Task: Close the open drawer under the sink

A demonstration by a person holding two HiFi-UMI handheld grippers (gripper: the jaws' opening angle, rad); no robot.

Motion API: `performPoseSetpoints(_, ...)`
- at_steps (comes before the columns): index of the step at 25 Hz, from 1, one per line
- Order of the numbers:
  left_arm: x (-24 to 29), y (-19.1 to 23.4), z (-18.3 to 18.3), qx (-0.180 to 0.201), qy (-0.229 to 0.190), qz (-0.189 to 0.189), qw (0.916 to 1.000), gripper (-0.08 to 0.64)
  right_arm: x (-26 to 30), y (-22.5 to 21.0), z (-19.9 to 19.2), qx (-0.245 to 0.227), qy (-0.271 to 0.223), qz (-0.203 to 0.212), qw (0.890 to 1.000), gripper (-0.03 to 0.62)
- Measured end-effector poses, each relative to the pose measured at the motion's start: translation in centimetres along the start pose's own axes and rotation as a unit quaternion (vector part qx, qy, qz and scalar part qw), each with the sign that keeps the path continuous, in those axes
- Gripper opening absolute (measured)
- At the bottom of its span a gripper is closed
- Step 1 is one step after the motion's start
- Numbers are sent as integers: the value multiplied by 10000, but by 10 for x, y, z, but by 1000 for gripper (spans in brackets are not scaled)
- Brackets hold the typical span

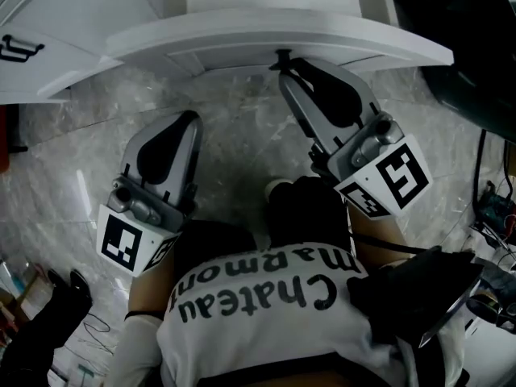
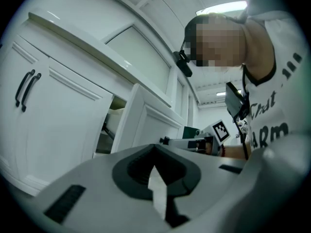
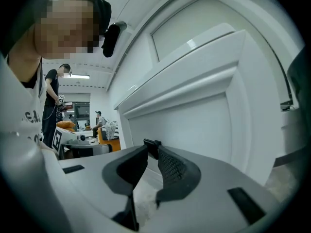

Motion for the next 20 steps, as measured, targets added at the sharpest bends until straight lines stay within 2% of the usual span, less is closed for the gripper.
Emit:
performPoseSetpoints(4, 1, 6, -4, 7, 168, 20, 9999, 8, 0, 1, -2, -41, -103, -139, 9998, 71)
performPoseSetpoints(8, -4, 5, -1, -162, 476, 45, 9987, 8, -1, 2, -1, 66, 51, -250, 9997, 71)
performPoseSetpoints(15, -23, -5, 12, -42, 338, 68, 9994, 8, -1, 10, 9, -135, 282, -576, 9979, 69)
performPoseSetpoints(20, -31, -4, 17, 62, 233, 176, 9996, 8, 6, 5, 8, 99, 281, -680, 9972, 71)
Point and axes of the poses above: the fingertips, and each gripper's own axes: x forward along the fingers, y to its left, z out of its top, the point moved 8 cm from there along -x, backward along the fingers, and after that the axes turned 7 degrees about y, right-handed, at the moved point
